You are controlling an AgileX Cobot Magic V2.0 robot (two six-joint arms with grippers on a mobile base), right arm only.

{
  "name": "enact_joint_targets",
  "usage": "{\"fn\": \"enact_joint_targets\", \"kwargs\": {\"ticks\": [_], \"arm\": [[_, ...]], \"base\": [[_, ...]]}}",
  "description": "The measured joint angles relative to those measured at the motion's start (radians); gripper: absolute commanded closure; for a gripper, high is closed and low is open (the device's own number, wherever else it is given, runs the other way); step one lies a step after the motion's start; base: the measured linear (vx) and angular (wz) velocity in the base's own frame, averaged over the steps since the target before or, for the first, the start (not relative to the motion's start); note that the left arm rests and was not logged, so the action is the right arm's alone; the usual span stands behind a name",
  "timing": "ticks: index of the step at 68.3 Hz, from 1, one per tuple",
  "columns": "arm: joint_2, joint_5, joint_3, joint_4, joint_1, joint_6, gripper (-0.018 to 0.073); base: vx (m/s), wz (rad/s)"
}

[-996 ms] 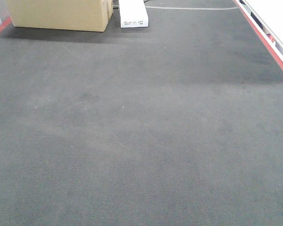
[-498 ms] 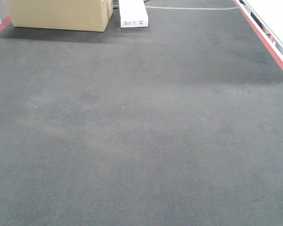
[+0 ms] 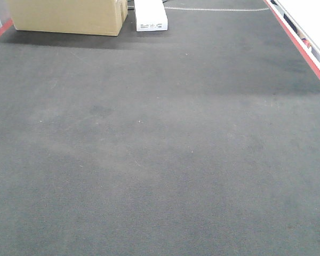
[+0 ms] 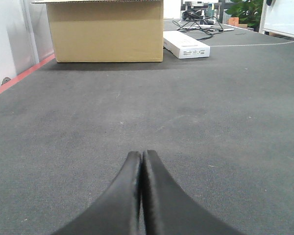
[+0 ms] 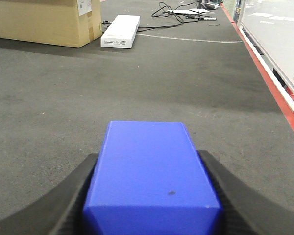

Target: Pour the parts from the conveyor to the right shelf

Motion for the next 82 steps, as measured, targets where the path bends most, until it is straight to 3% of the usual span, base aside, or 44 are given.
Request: {"fn": "enact_joint_targets", "kwargs": {"ticks": [53,82], "arm": [[0.0,0.004,0.001,0.0,0.0,0.0,0.0562],[0.0,0.004,0.001,-0.001,0.0,0.0,0.0562]], "base": [[-0.04,-0.03],[-0.26,-0.62]]}}
